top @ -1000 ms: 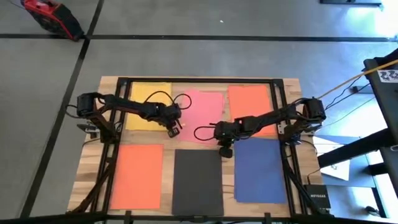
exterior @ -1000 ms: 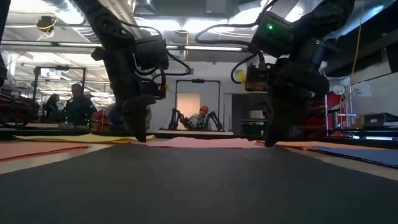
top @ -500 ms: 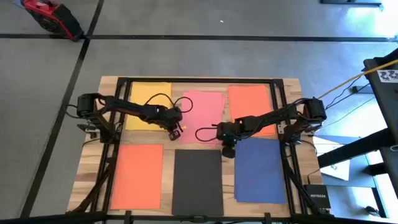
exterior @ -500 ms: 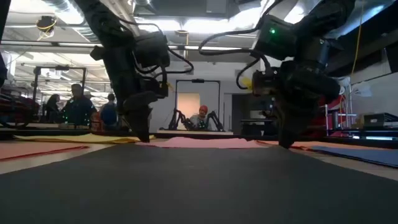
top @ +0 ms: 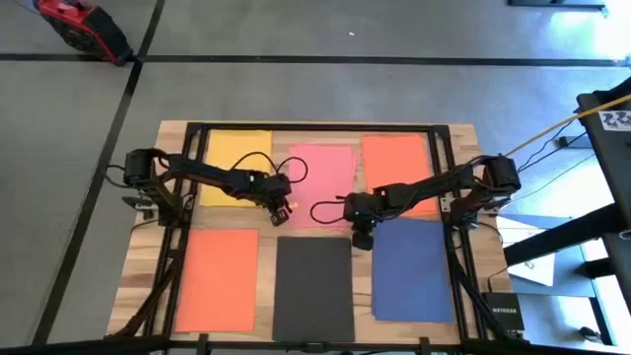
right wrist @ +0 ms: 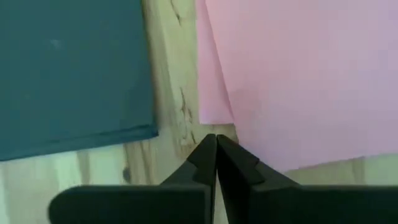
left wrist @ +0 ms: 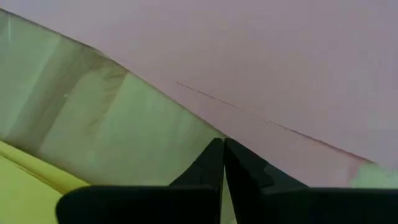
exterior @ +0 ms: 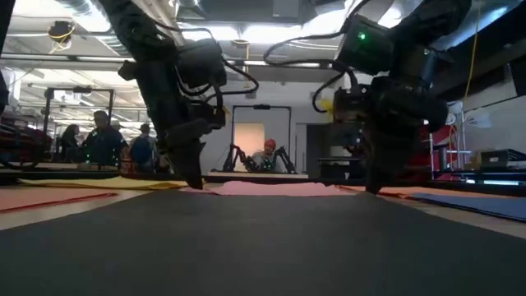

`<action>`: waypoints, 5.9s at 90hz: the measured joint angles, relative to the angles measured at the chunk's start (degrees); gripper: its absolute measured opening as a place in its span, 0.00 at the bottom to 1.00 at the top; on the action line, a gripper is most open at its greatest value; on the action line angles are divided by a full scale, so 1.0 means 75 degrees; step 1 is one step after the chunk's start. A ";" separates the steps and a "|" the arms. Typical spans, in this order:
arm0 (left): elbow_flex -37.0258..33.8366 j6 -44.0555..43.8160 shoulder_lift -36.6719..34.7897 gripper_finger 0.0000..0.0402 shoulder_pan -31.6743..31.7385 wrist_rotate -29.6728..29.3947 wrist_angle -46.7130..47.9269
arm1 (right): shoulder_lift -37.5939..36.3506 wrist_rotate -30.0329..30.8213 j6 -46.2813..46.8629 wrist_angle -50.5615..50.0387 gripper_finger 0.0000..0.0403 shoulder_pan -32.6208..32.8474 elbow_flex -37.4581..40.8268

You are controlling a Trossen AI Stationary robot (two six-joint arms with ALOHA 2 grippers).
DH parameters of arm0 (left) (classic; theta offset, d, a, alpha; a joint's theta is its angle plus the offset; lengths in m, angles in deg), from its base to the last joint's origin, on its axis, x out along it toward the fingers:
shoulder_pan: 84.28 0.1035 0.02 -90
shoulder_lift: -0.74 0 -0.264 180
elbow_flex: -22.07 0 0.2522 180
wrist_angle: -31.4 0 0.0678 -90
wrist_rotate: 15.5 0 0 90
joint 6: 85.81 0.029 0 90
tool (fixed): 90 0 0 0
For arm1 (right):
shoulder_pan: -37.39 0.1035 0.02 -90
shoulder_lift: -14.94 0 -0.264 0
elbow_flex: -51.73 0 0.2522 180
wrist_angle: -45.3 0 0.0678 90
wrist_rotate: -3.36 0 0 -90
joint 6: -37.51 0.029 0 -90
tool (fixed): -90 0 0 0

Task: Organize paper
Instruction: Stack the pink paper on top of the pink paper

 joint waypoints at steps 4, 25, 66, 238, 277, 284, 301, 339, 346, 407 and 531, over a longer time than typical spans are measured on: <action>0.0003 0.0003 0.0000 0.00 -0.0003 0.0002 -0.0005 | -0.0095 -0.0001 0.0062 -0.0144 0.00 0.0004 -0.0001; 0.0006 -0.0005 0.0006 0.00 -0.0003 0.0022 -0.0033 | -0.0195 0.0736 0.0104 -0.1277 0.00 -0.0020 -0.0004; 0.0009 -0.0061 0.0006 0.00 -0.0003 0.0046 -0.0059 | 0.0128 0.0727 0.0094 -0.0521 0.00 -0.0119 0.0312; 0.0015 -0.0373 -0.0050 0.00 0.0115 -0.0158 -0.0074 | 0.0162 0.0931 0.0587 -0.0164 0.00 -0.0811 0.0279; 0.0000 -0.0285 -0.0055 0.00 0.0630 -0.0498 -0.0071 | 0.0162 0.1555 0.0560 -0.0584 0.00 -0.1431 0.0286; -0.0003 -0.0273 -0.0051 0.00 0.0778 -0.0559 -0.0130 | 0.0162 0.1541 0.0553 -0.0575 0.00 -0.1581 0.0291; -0.0015 -0.0139 -0.0005 0.00 0.1058 -0.0724 -0.0535 | 0.0171 0.1390 0.0334 -0.0300 0.00 -0.1923 0.0317; -0.0003 0.0038 0.0501 0.00 0.1499 -0.0630 -0.1250 | 0.0253 0.1150 0.0332 -0.0010 0.00 -0.2381 0.0311; -0.0003 0.0054 0.0509 0.00 0.1539 -0.0627 -0.1477 | 0.0392 0.1060 0.0331 0.0024 0.00 -0.2435 0.0301; 0.0017 -0.0054 0.0489 0.00 0.1343 -0.0669 -0.1554 | 0.0579 0.0709 0.0262 0.0764 0.00 -0.2683 0.0308; 0.0029 0.1229 0.0644 0.00 0.0589 -0.0252 -0.2121 | -0.0216 0.0809 -0.0335 0.0527 0.00 -0.2666 0.0324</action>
